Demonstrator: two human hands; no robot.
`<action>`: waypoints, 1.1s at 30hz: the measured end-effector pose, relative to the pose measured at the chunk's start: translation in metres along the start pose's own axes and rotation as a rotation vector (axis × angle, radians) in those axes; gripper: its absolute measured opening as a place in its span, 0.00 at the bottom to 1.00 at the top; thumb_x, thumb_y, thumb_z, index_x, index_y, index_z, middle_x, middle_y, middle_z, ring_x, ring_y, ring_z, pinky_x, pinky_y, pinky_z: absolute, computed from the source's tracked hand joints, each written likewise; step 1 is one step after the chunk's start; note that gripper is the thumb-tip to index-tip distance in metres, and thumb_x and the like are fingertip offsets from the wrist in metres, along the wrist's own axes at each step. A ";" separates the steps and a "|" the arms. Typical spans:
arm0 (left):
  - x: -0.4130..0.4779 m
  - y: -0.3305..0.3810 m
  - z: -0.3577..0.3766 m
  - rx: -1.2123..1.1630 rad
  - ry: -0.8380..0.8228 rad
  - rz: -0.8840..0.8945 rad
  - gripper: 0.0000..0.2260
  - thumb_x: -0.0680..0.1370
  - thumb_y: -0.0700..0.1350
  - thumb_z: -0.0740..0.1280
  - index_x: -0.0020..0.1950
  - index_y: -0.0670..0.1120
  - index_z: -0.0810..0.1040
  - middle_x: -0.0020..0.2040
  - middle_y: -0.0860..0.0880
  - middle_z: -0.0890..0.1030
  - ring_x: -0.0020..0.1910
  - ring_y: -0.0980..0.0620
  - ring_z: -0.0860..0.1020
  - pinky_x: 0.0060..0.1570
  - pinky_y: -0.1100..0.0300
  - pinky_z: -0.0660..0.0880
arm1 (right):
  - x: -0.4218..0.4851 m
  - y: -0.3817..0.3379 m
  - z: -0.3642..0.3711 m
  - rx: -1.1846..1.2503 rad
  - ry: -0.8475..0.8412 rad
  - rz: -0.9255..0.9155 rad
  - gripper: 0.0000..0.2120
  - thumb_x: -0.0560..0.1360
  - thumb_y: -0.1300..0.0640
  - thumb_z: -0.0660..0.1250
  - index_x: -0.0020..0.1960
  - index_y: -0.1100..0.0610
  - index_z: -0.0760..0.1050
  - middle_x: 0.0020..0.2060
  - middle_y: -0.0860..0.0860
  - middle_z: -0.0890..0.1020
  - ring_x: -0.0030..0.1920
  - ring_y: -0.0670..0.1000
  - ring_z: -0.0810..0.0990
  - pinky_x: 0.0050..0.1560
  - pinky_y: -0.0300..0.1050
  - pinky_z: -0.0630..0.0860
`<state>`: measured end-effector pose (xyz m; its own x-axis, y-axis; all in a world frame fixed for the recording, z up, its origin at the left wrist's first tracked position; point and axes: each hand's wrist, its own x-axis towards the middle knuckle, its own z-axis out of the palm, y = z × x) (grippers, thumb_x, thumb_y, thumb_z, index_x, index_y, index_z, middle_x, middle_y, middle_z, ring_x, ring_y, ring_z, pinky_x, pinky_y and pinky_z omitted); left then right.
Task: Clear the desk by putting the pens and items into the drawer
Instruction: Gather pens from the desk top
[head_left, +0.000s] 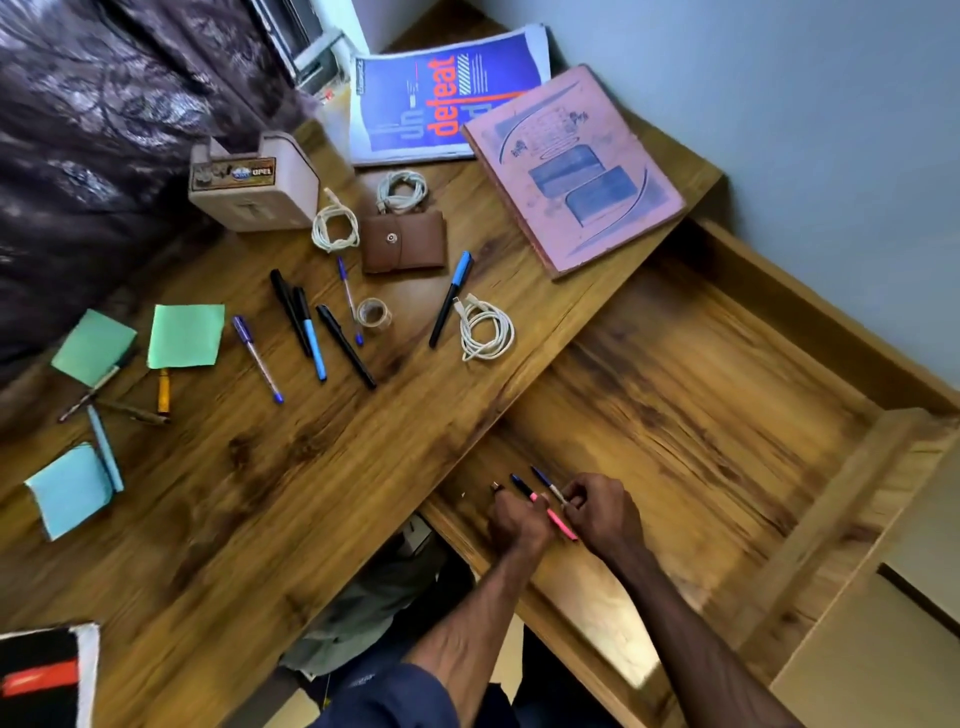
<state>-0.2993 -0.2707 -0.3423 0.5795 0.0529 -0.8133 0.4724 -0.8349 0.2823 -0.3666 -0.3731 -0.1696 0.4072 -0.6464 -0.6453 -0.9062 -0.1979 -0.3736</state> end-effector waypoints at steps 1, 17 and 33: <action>0.001 0.000 0.000 0.009 -0.001 0.000 0.18 0.67 0.54 0.81 0.45 0.45 0.79 0.38 0.46 0.85 0.30 0.48 0.84 0.29 0.50 0.83 | -0.001 -0.001 0.000 -0.017 -0.004 -0.011 0.04 0.71 0.57 0.72 0.43 0.50 0.83 0.38 0.45 0.84 0.38 0.48 0.82 0.34 0.41 0.72; -0.066 0.042 -0.045 0.151 -0.017 0.095 0.18 0.71 0.51 0.79 0.54 0.44 0.78 0.48 0.47 0.84 0.39 0.49 0.85 0.37 0.53 0.84 | 0.000 -0.001 0.005 0.015 0.018 -0.096 0.03 0.73 0.53 0.75 0.44 0.50 0.81 0.37 0.45 0.82 0.37 0.45 0.80 0.37 0.46 0.79; -0.099 0.057 -0.080 0.219 -0.096 0.207 0.21 0.71 0.51 0.78 0.58 0.43 0.77 0.53 0.45 0.82 0.44 0.48 0.85 0.41 0.53 0.84 | -0.006 -0.011 -0.002 0.050 0.058 -0.082 0.11 0.71 0.59 0.75 0.53 0.53 0.82 0.48 0.48 0.83 0.47 0.49 0.82 0.48 0.50 0.82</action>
<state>-0.2766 -0.2799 -0.2055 0.5776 -0.1735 -0.7976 0.1907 -0.9214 0.3385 -0.3595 -0.3686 -0.1603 0.4711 -0.6714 -0.5721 -0.8627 -0.2157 -0.4574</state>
